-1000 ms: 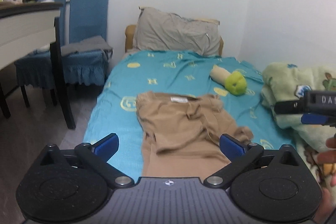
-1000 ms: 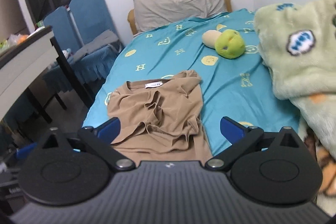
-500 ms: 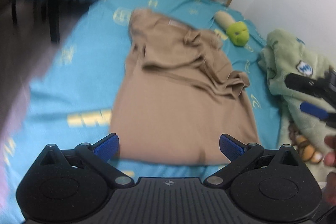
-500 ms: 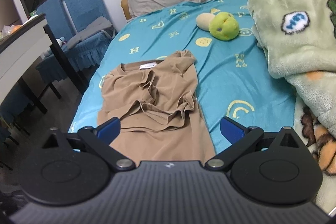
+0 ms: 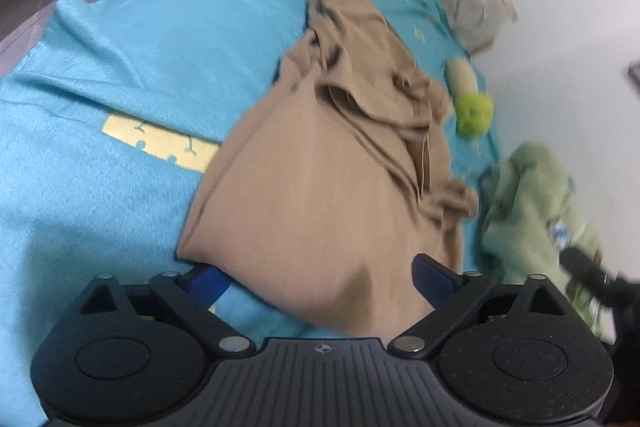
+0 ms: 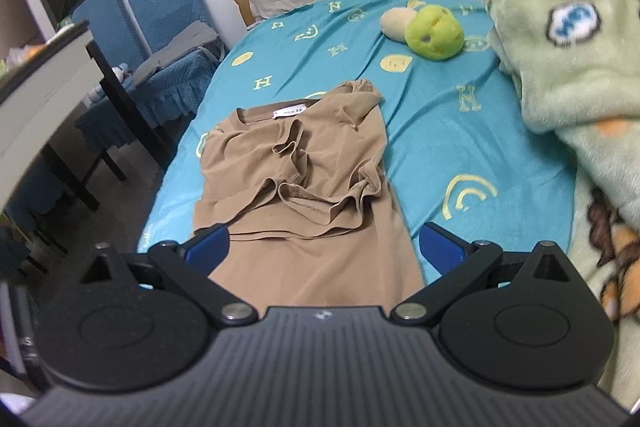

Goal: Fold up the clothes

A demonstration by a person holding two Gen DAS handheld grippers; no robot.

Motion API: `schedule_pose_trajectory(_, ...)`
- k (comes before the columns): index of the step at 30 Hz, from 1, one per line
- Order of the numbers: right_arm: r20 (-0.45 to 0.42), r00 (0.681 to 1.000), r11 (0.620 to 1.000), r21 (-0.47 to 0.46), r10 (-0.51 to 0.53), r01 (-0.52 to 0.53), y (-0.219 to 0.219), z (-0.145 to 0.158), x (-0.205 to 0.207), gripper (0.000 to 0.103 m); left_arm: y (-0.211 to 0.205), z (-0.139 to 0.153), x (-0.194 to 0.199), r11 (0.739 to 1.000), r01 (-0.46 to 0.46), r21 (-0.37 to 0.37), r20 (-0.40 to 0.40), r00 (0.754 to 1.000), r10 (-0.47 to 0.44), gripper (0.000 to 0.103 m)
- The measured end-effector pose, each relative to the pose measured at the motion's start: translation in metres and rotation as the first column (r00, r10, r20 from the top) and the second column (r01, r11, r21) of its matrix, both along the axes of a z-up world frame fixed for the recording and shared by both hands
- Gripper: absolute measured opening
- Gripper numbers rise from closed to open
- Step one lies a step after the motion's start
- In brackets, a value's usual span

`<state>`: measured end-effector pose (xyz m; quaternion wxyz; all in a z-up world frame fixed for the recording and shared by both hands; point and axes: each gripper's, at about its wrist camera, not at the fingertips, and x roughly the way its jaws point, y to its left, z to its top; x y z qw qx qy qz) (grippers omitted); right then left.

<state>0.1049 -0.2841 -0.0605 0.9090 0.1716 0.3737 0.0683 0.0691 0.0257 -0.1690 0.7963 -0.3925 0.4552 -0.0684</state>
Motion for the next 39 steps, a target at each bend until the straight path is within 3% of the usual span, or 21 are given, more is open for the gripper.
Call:
schedule_pose_trajectory(1, -0.017, 1.000, 0.999, 0.040, -0.004, 0.005, -0.004, -0.003, 0.001, 0.103, 0.002, 0.000, -0.001, 1.000, -0.016, -0.008, 0.012, 1.000, 0.016, 0.083)
schedule_pose_trajectory(3, -0.097, 0.995, 0.978, 0.205, -0.010, 0.030, -0.017, -0.017, 0.007, 0.103, 0.005, -0.001, -0.003, 0.999, -0.047, -0.025, 0.033, 0.998, 0.048, 0.074)
schedule_pose_trajectory(6, -0.228, 0.974, 0.903, 0.416, -0.015, 0.111, -0.032, -0.043, 0.010, 0.103, 0.011, 0.000, -0.009, 0.994, -0.089, -0.057, 0.059, 0.994, 0.092, 0.056)
schedule_pose_trajectory(8, -0.273, 0.962, 0.878, 0.456, -0.020, 0.148, -0.028, -0.053, 0.008, 0.103, 0.015, -0.001, -0.010, 0.990, -0.109, -0.089, 0.075, 0.990, 0.116, 0.046)
schedule_pose_trajectory(12, -0.361, 0.932, 0.820, 0.526, -0.024, 0.225, -0.019, -0.074, 0.005, 0.103, 0.008, 0.002, -0.007, 0.992, -0.111, -0.060, 0.094, 0.989, 0.116, 0.014)
schedule_pose_trajectory(15, -0.426, 0.905, 0.770, 0.570, -0.020, 0.286, -0.013, -0.090, 0.002, 0.103, 0.008, 0.008, -0.009, 0.989, -0.108, -0.096, 0.154, 0.981, 0.122, 0.011)
schedule_pose_trajectory(20, -0.527, 0.850, 0.677, 0.625, -0.001, 0.389, -0.002, -0.116, -0.003, 0.103, 0.009, 0.031, -0.018, 0.986, -0.101, -0.136, 0.299, 0.944, 0.138, 0.009)
schedule_pose_trajectory(24, -0.533, 0.835, 0.646, 0.592, -0.135, 0.483, -0.015, -0.121, -0.004, 0.095, 0.007, 0.037, -0.022, 0.985, -0.085, -0.150, 0.341, 0.931, 0.132, 0.009)
schedule_pose_trajectory(25, -0.530, 0.833, 0.642, 0.586, -0.160, 0.495, -0.016, -0.120, -0.004, 0.079, 0.007, 0.036, -0.024, 0.984, -0.084, -0.155, 0.342, 0.930, 0.134, 0.009)
schedule_pose_trajectory(29, -0.514, 0.838, 0.649, 0.577, -0.183, 0.496, -0.017, -0.117, 0.002, 0.048, 0.009, 0.032, -0.029, 0.986, -0.095, -0.137, 0.327, 0.935, 0.136, 0.009)
schedule_pose_trajectory(31, -0.494, 0.846, 0.676, 0.555, -0.202, 0.485, -0.018, -0.112, 0.004, 0.026, 0.012, 0.030, -0.030, 0.986, -0.101, -0.135, 0.308, 0.941, 0.139, 0.009)
schedule_pose_trajectory(34, -0.452, 0.868, 0.705, 0.548, -0.204, 0.451, -0.018, -0.102, 0.004, 0.016, 0.009, 0.034, -0.028, 0.987, -0.115, -0.109, 0.285, 0.948, 0.142, 0.009)
schedule_pose_trajectory(39, -0.322, 0.926, 0.764, 0.541, -0.198, 0.352, -0.027, -0.083, 0.007, 0.014, -0.005, 0.063, -0.029, 0.990, -0.141, -0.028, 0.286, 0.948, 0.143, 0.009)
